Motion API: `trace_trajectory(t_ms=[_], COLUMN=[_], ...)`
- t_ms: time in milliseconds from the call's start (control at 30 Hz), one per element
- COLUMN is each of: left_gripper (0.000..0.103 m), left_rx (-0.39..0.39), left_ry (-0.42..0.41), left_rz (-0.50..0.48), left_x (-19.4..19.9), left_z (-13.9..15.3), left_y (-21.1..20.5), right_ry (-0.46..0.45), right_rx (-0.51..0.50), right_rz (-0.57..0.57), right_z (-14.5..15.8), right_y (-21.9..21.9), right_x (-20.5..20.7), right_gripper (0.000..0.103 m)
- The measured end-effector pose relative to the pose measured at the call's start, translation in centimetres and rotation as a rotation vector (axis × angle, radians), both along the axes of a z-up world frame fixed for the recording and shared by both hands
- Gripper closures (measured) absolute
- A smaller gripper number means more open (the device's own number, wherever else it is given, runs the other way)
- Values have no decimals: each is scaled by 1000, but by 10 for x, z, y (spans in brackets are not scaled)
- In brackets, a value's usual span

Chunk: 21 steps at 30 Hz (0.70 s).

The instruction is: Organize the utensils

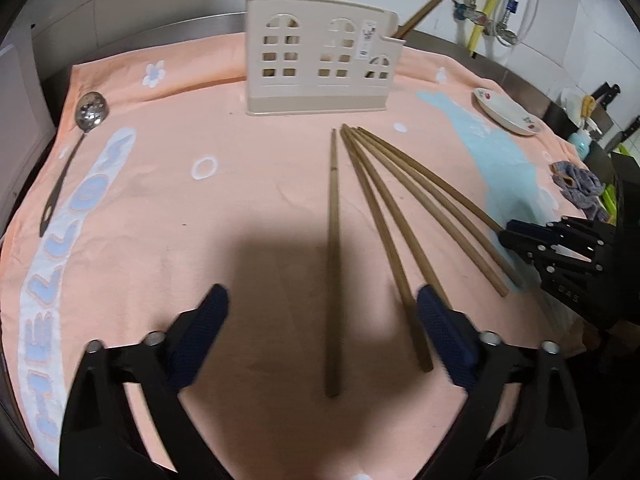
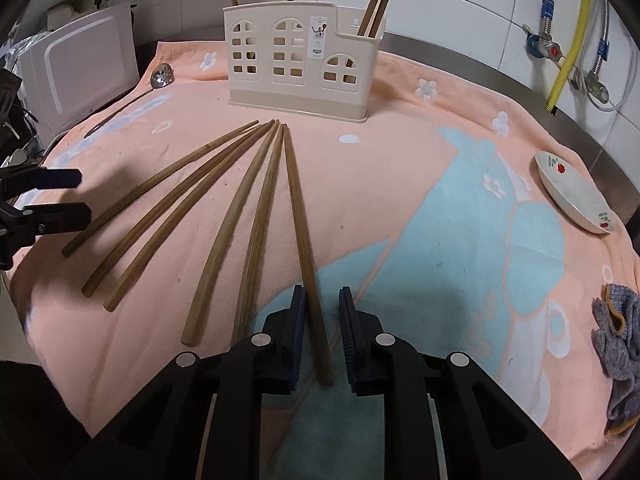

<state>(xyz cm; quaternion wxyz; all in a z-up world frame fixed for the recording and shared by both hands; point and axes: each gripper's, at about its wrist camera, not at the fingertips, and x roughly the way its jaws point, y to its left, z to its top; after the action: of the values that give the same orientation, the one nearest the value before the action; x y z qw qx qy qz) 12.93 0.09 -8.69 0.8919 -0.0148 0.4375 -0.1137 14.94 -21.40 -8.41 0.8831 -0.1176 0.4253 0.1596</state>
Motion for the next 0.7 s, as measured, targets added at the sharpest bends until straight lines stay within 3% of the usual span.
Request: trace_trajectory(t_ms=[367, 467, 700], left_gripper=[73, 82, 85], left_rx=[-10, -6, 34], left_ry=[13, 24, 46], left_rz=[-67, -77, -76], left_x=[-1, 0, 2], left_z=[-4, -8, -10], left_y=[-9, -11, -12], right_ry=[0, 0, 0], right_rx=[8, 9, 9], right_rz=[-5, -7, -6], right_z=[-1, -1, -1], right_y=[-1, -1, -1], right_x=[0, 0, 0], right_gripper=[86, 86, 86])
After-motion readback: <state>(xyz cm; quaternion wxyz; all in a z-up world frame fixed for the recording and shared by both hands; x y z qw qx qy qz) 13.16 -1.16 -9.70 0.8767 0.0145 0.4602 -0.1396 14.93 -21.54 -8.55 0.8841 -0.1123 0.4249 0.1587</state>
